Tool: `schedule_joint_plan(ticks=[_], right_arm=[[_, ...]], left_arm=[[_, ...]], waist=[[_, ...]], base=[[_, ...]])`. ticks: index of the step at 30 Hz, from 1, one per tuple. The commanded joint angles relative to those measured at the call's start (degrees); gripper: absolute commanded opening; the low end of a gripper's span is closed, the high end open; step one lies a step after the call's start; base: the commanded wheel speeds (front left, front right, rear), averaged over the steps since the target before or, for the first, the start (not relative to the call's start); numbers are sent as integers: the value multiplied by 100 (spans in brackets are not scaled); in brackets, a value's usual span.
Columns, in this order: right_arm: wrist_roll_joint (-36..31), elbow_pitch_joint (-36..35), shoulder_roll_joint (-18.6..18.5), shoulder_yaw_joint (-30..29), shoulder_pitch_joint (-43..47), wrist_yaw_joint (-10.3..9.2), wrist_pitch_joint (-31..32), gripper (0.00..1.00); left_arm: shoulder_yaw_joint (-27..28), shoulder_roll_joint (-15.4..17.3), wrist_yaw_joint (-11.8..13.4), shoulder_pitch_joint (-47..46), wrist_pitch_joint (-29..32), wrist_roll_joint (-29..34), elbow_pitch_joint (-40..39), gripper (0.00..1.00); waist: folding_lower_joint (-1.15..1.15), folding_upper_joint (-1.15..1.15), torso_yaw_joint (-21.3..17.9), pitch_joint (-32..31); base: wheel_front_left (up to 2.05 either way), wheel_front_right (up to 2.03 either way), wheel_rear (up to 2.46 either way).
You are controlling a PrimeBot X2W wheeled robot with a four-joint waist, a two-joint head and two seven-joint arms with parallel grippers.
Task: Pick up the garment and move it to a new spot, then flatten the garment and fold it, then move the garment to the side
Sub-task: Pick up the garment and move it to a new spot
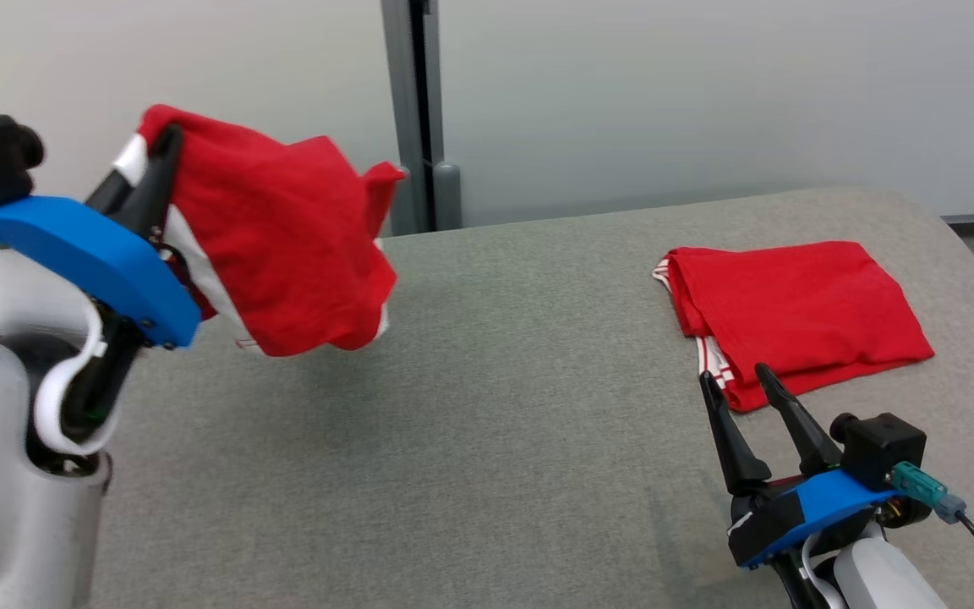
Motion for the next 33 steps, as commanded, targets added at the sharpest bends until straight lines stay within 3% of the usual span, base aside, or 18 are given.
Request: schedule_joint_plan(ticks=[1,6,11,15,20,21,22,23,27,33], right_arm=[[14,-16,-33,-17,1,1,-19,100],[48,-8,-56,1,-3,1,-19,100],[82,-8,-33,94,-49,1,-20,100],[108,-22,-28,98,-133,1,-19,100],[138,39,-33,160,-199,1,-19,100],[139,42,-23,172,-219,1,-19,100],[141,50,-18,181,-226,1,-19,100],[144,62,-18,203,-229,1,-19,100],[160,88,-39,225,-235,1,-19,100],[164,98,-90,177,-167,1,-19,100]], left_arm=[[-94,-118,29,114,12,-27,-139,0],[-383,-421,101,324,-208,109,-405,0],[-891,-918,89,778,-989,465,-22,0],[-1344,-1403,41,1123,-1860,696,960,0],[-1784,-1728,-153,888,-2707,761,2519,0],[-1880,-1754,-191,834,-2778,709,2829,11],[-1999,-1765,-229,772,-2843,712,3078,34],[-2100,-1785,-266,701,-2920,666,3317,100],[-2408,-1822,-352,418,-3190,466,3916,100],[-2595,-1830,-372,122,-3601,286,4098,100]], waist=[[1,0,-146,-32],[1,0,-461,62],[1,0,-713,180],[1,0,-818,320],[1,0,-800,432],[1,0,-788,450],[1,0,-774,455],[1,0,-756,458],[1,0,-659,470],[1,0,-467,434]], base=[[0,0,0],[0,0,0],[0,0,0],[0,0,0],[0,0,0],[0,0,0],[0,0,0],[0,0,0],[0,0,0],[0,0,0]])
